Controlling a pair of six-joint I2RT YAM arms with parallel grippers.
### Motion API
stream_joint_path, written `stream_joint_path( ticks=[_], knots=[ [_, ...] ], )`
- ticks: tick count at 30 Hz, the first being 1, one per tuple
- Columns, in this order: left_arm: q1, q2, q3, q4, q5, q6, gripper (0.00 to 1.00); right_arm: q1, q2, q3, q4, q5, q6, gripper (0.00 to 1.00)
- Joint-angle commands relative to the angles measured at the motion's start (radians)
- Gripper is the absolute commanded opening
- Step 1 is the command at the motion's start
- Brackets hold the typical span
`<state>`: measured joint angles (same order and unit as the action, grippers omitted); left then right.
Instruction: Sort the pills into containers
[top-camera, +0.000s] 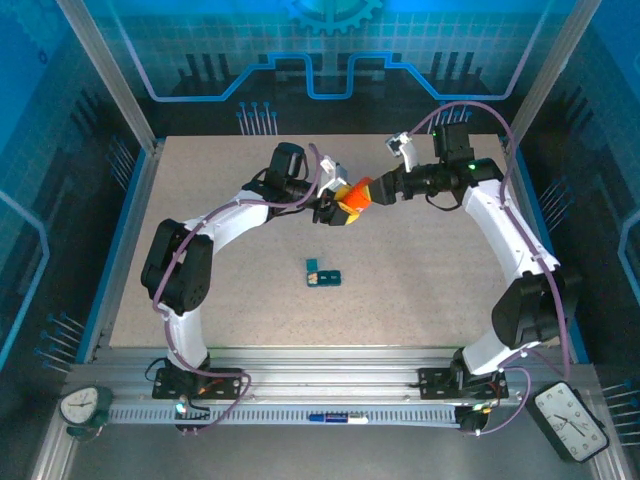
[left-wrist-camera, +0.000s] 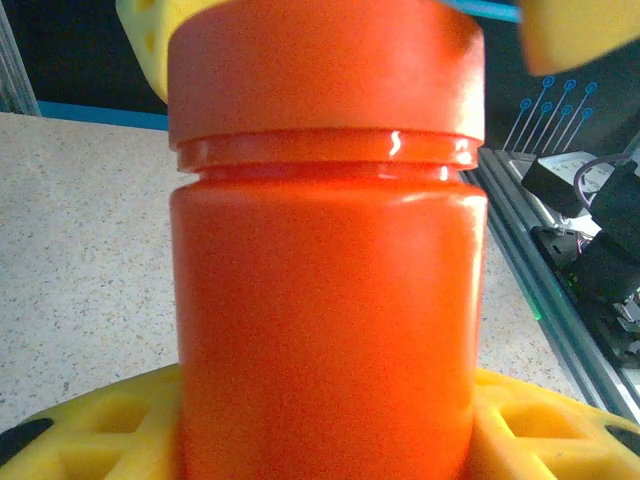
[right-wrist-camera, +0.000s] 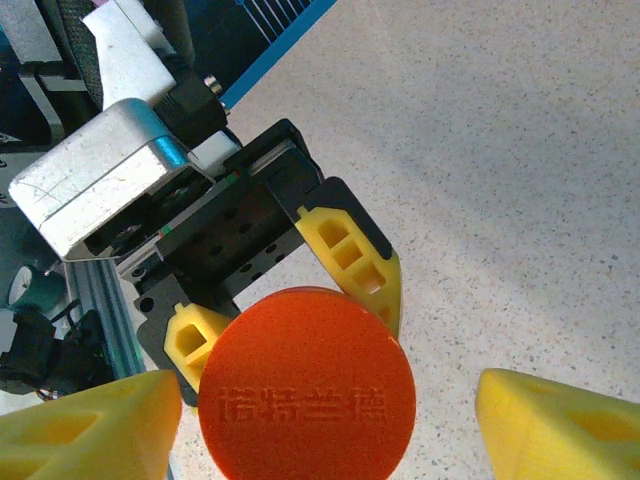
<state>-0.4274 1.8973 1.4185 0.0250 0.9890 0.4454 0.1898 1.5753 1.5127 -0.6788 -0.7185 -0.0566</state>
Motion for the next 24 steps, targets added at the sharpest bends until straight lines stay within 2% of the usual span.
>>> stream_joint_path(
  ticks=[1,5,12,17,20,24],
  knots=[
    [-0.002,-0.006,0.039,-0.012,0.042,0.026,0.0,0.011,0.02,0.025,0.017,-0.04,0.013,0.73],
    [-0.003,-0.003,0.04,-0.013,0.041,0.027,0.0,0.011,0.027,0.011,0.026,-0.047,0.019,0.62],
    [-0.003,0.001,0.047,-0.017,0.04,0.025,0.0,0.013,0.028,-0.019,0.055,-0.063,0.039,0.52],
    [-0.002,0.002,0.051,-0.017,0.037,0.026,0.0,0.02,0.025,-0.052,0.086,-0.047,0.089,0.48],
    [-0.002,0.0,0.05,-0.009,0.029,0.023,0.0,0.033,0.014,-0.091,0.118,0.014,0.172,0.48],
    [-0.002,-0.004,0.048,-0.005,0.023,0.023,0.0,0.046,-0.025,-0.202,0.222,0.118,0.397,0.47]
  ],
)
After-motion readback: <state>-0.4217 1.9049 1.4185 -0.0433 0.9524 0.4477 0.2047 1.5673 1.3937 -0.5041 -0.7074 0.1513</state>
